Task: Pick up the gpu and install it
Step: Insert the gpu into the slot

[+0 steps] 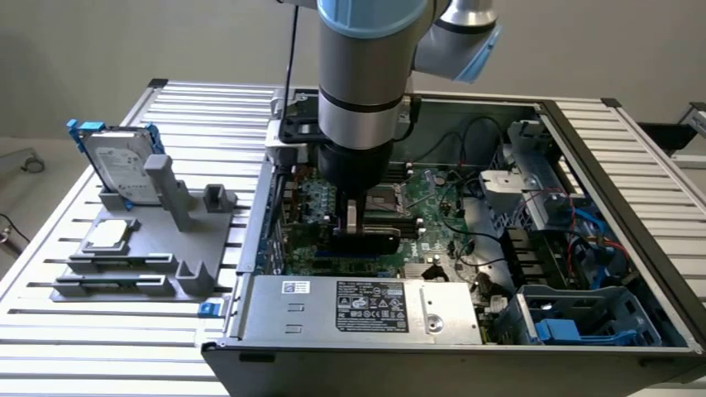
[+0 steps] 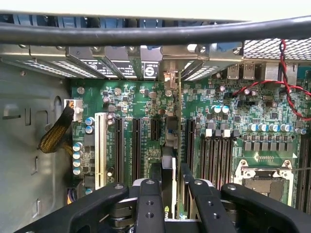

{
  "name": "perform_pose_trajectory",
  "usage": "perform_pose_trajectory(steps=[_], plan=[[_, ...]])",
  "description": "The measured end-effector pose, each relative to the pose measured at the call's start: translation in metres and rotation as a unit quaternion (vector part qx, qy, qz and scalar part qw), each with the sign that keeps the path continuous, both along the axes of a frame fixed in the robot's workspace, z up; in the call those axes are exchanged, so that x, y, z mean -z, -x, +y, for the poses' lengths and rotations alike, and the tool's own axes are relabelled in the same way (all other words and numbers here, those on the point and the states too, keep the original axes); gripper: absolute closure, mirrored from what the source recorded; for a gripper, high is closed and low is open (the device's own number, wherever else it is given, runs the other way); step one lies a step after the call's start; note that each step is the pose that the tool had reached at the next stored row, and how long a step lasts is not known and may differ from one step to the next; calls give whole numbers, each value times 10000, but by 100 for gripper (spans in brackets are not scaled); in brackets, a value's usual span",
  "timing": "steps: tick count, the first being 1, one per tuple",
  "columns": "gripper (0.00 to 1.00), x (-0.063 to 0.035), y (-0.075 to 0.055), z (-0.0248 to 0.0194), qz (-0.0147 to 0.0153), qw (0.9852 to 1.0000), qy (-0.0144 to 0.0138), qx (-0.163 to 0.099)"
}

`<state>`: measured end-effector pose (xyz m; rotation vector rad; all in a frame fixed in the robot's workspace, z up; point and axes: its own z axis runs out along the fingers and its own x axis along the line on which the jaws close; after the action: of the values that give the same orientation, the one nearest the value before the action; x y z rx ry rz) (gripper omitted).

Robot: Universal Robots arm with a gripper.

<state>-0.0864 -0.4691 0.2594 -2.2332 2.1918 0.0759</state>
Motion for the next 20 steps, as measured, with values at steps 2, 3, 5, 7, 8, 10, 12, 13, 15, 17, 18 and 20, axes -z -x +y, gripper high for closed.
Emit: perform_pose_trajectory(steps=[2,3,5,7,8,10,12,13,15,17,18,20], plan=[[74,8,0,-2,0,10000,-6,-2],[74,12,0,-4,1,10000,-10,-4],[74,24,0,-6,2,10000,-18,-5],[74,33,0,-8,2,10000,-28,-7],[74,34,0,-9,2,10000,-34,-7],[74,35,0,-12,2,10000,-46,-8],[73,39,0,-11,-1,10000,-59,-8],[73,38,0,-12,0,10000,-59,-8],[67,24,0,-13,3,10000,-60,-8],[60,-11,0,-13,4,10000,-61,-8],[60,-36,0,-13,6,10000,-61,-8],[60,-98,0,-13,11,10000,-61,-8]])
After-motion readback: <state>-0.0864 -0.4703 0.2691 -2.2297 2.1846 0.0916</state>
